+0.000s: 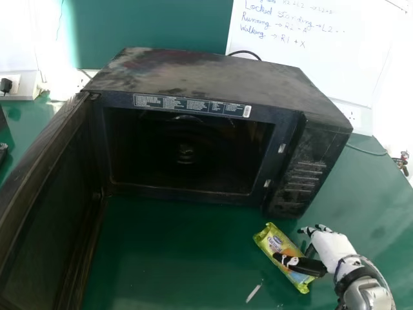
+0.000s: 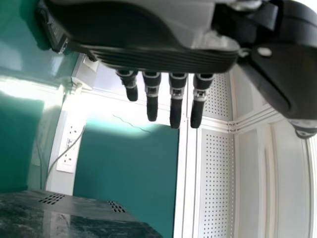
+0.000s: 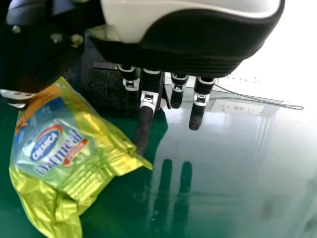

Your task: Put biscuit inside oven

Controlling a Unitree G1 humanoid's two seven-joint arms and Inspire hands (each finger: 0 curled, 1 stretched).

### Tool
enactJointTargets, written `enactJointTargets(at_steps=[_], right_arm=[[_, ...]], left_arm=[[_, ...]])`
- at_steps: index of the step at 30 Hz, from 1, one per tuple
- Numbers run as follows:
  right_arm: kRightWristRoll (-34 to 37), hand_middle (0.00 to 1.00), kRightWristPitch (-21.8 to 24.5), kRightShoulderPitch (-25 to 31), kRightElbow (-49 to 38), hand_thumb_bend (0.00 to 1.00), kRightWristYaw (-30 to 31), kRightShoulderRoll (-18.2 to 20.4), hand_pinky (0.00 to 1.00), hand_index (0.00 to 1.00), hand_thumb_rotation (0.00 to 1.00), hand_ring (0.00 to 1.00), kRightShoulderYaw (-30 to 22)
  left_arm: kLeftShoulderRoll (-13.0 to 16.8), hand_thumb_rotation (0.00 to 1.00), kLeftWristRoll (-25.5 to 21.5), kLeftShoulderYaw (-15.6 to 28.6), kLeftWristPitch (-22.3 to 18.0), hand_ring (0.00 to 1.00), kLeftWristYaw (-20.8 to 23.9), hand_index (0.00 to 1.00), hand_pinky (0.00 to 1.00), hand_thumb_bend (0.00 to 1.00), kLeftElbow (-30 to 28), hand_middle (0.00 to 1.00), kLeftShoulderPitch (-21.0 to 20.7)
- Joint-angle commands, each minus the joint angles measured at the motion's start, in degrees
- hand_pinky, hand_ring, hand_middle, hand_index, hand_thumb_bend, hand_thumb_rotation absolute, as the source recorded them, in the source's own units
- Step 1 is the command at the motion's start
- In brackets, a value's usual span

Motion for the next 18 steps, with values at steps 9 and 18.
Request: enactJointTargets(at_steps=[9, 18], right_arm=[[-0.58, 0.92, 1.41, 1.01, 1.09, 0.99, 1.16, 0.60, 0.80, 0.89, 0.40, 0.91, 0.48], [1.72, 0.93, -0.44, -0.51, 0.55, 1.00, 7.02, -2.10, 0.77, 0.90, 0.44, 0.90, 0.77]], left_arm=[[0.30, 0.94, -0.14, 0.38, -0.74, 0.92, -1.10, 0.89, 0.97, 0.96, 0.82, 0.90, 0.11], [-0.36, 0.94, 0.21, -0.20, -0.33, 0.91, 0.53, 0.88, 0.96, 0.96, -1.18, 0.90, 0.60]])
